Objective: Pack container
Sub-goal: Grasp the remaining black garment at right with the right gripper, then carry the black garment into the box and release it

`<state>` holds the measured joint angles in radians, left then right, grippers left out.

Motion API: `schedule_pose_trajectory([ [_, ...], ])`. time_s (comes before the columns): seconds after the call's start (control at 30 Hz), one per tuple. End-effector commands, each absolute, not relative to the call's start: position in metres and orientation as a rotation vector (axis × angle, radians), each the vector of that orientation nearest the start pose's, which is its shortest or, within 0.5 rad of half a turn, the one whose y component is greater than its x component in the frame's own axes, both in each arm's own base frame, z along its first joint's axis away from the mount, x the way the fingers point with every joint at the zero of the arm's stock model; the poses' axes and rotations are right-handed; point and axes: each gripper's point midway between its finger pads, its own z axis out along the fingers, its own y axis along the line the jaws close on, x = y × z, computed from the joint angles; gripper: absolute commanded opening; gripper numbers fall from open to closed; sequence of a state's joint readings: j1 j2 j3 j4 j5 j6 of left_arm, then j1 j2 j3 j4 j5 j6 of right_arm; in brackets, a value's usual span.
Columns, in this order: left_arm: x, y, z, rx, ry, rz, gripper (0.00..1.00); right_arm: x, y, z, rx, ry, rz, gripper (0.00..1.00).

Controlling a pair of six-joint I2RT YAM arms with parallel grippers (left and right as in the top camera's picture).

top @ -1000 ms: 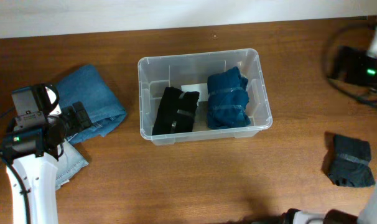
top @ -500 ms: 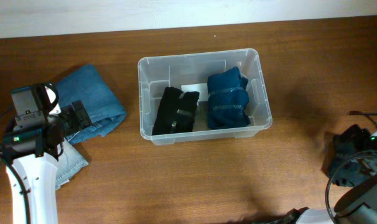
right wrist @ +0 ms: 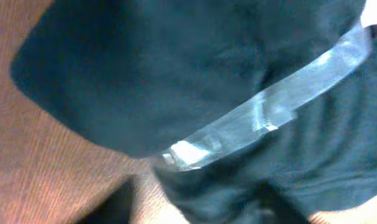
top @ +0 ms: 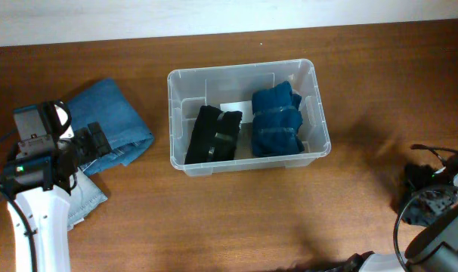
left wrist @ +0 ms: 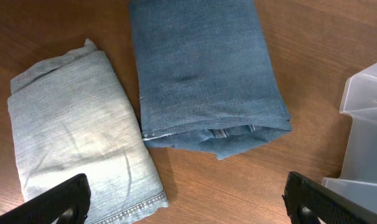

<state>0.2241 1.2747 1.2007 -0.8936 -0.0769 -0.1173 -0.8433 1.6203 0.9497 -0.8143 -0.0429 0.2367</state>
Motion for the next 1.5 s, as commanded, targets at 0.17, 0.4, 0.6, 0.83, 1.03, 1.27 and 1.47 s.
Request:
schedule_pose_trajectory([
  [0.17,0.324,0.086,0.213,-0.469,2.476,0.12,0.99,0.18,-0.21,0.018,1.619,2.61,-0.098,0.37],
  [0.4,0.324,0.086,0.213,-0.469,2.476,0.12,0.99,0.171,-0.199,0.002,1.652,2.61,-0.077,0.21],
  [0.6,0.324,0.086,0.213,-0.469,2.476,0.12,0.99,0.194,-0.191,0.013,1.607,2.578,0.102,0.04],
  [0.83,0.324,0.086,0.213,-0.469,2.476,0.12,0.99,0.252,-0.196,0.115,1.241,2.551,0.153,0.04],
  [1.03,0.324,0.086,0.213,-0.469,2.476,0.12,0.99,0.31,-0.13,0.255,0.788,2.487,0.161,0.04],
  [1.27,0.324,0.086,0.213,-0.469,2.477,0.12,0.99,0.362,0.062,0.313,0.214,2.466,0.387,0.04],
  [1.47,0.324,0.086,0.213,-0.469,2.477,0.12,0.99,0.388,0.06,0.272,0.212,2.537,0.075,0.27],
])
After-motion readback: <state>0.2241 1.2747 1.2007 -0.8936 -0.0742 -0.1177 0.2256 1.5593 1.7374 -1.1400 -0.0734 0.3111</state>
